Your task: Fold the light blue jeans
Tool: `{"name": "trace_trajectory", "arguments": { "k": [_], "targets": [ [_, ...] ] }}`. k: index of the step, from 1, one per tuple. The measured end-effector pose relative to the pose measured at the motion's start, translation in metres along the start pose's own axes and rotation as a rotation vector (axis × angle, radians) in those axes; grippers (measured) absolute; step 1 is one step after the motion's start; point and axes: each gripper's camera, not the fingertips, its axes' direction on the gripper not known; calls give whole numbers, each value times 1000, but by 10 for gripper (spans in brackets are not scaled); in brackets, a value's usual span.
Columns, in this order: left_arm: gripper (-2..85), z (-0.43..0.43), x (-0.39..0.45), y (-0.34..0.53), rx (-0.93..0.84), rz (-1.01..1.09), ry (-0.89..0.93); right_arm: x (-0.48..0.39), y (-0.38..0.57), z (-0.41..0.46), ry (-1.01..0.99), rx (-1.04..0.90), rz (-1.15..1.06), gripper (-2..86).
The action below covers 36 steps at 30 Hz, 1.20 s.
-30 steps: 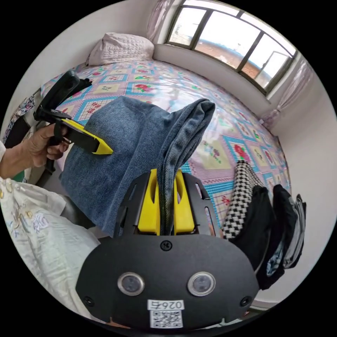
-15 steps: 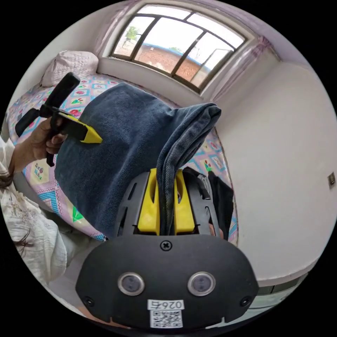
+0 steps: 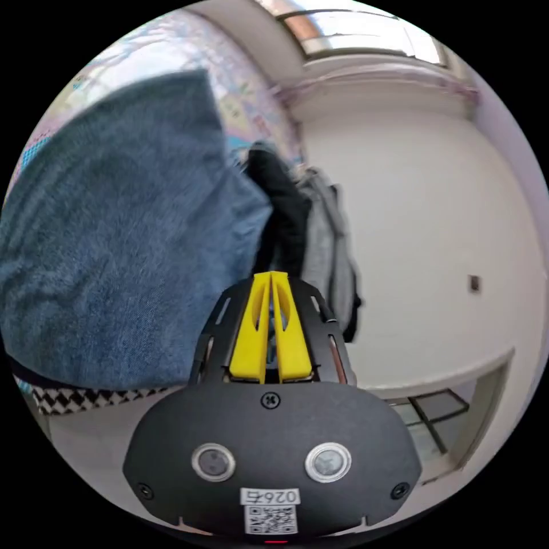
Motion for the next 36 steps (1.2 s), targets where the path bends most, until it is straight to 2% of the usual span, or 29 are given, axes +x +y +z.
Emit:
{"name": "trace_trajectory", "arguments": {
  "k": [2,4,6,7,9,10,14,18,20,23,28,32,36],
  "targets": [
    [-9,-29,4,23,53,9,-23,3,16,-44,195,184,163,-13],
    [-10,-61,10,57,133,9,-67,5,16,-66,187,302,245,-13],
    [-10,-77,13,84,177,-4,-105,5,5,-71,84,377,290,-12],
    [-10,-84,14,101,202,-21,-114,2,-4,-65,-34,410,311,-12],
    [-10,-93,13,126,237,-58,-107,-16,-26,-41,-268,386,252,-10],
    [-10,-100,13,144,273,-82,-108,-37,-43,-17,-404,298,167,-10],
    [-10,-130,29,197,429,-84,-145,-44,-41,-3,-274,296,133,-9],
    [-10,-178,73,269,661,-43,-291,22,-10,12,-460,328,314,-9],
    [-10,-197,97,305,764,-28,-384,81,31,11,-681,470,482,-9],
    [-10,-216,136,361,922,-31,-558,132,83,6,-899,720,597,-9],
    [-10,-218,196,436,1097,-67,-813,151,122,2,-1084,892,546,-9],
    [-10,-216,221,475,1170,-104,-943,142,127,8,-1377,930,439,-9],
    [-9,-220,238,516,1233,-151,-1093,128,126,-12,-1428,993,300,-9]
  ]
}}
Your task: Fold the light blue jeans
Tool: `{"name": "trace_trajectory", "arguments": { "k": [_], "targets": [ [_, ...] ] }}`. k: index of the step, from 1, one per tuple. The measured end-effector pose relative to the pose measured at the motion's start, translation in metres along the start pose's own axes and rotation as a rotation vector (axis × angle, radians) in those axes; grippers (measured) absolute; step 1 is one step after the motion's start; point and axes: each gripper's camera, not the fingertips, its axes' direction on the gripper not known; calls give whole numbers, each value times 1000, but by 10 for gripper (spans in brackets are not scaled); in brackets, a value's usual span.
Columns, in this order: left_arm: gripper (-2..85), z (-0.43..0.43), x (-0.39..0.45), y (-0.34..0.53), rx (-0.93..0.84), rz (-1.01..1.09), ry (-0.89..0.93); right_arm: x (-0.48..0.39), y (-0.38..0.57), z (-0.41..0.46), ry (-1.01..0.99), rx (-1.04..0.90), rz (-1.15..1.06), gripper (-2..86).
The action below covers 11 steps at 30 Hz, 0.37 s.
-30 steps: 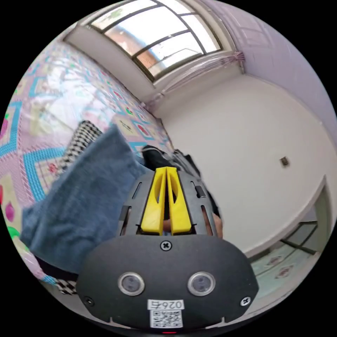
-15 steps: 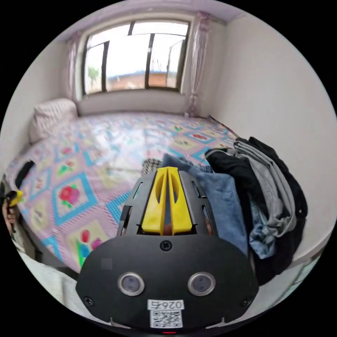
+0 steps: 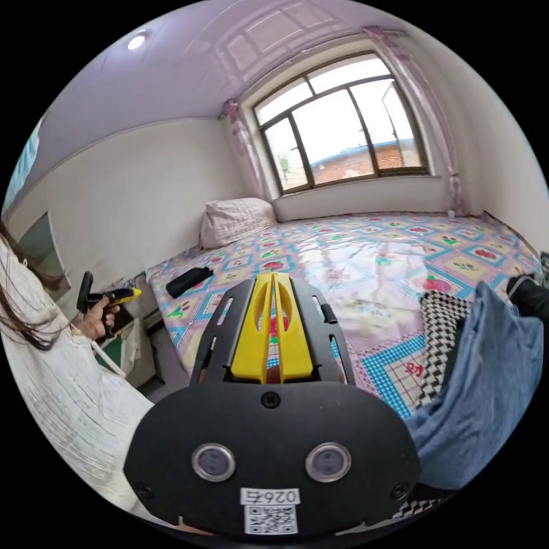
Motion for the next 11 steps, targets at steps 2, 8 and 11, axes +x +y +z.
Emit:
{"name": "trace_trajectory", "arguments": {
  "k": [2,8,11],
  "targets": [
    [-8,-15,-9,1,32,16,-85,-22,-6,16,-46,-66,-91,-9],
    [31,-61,-57,-7,85,151,-275,-68,-24,67,-325,-153,-88,-9],
    [73,-78,-103,-23,88,182,-244,-81,-36,108,-523,-241,94,-9]
  ]
}}
